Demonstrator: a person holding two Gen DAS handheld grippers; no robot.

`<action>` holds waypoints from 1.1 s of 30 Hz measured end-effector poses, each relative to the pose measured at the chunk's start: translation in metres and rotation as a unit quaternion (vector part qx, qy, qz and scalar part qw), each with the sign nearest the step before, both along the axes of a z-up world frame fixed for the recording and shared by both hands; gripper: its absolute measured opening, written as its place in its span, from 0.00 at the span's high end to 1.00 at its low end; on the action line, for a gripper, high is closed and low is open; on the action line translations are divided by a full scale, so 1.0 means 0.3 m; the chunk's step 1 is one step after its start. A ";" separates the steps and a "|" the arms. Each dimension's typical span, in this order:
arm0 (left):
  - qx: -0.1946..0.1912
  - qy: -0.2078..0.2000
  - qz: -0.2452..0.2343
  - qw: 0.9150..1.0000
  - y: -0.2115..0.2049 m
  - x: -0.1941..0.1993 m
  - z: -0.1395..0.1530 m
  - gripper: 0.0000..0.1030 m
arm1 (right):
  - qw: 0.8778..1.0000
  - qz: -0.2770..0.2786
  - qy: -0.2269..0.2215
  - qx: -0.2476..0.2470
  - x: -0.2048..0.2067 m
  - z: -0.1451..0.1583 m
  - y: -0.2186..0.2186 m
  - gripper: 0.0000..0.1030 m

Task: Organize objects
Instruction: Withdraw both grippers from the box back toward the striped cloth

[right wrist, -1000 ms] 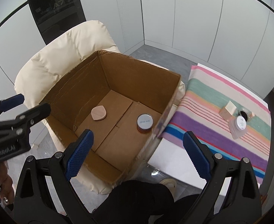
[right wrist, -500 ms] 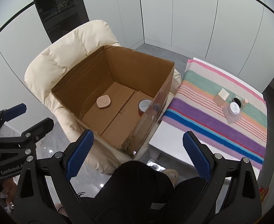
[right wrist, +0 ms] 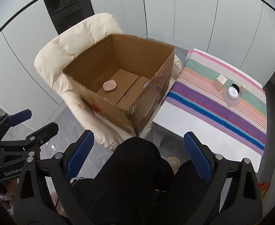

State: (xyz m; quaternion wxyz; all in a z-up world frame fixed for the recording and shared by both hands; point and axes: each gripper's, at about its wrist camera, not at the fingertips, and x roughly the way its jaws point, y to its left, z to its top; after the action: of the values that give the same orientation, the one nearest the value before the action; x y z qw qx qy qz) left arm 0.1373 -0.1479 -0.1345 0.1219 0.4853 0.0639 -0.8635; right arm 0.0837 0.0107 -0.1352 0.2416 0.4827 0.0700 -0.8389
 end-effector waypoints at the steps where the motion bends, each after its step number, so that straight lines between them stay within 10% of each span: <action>1: -0.003 0.002 -0.002 1.000 0.004 -0.001 0.002 0.12 | 1.000 0.002 -0.002 -0.001 0.003 -0.003 0.001 0.05; 16: 0.006 0.011 -0.019 1.000 0.022 -0.053 -0.039 0.12 | 0.999 -0.032 0.000 -0.012 -0.013 -0.003 0.068 0.05; 33: 0.025 0.021 -0.124 0.992 0.308 -0.228 -0.037 0.12 | 0.986 -0.168 0.005 -0.010 -0.057 0.006 0.463 0.05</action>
State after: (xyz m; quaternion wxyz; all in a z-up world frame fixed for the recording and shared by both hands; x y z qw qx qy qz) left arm 0.0690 -0.0556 -0.1456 0.0006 0.4740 0.0272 -0.8801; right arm 0.0665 0.1495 -0.1333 0.1020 0.4810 -0.0189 -0.8706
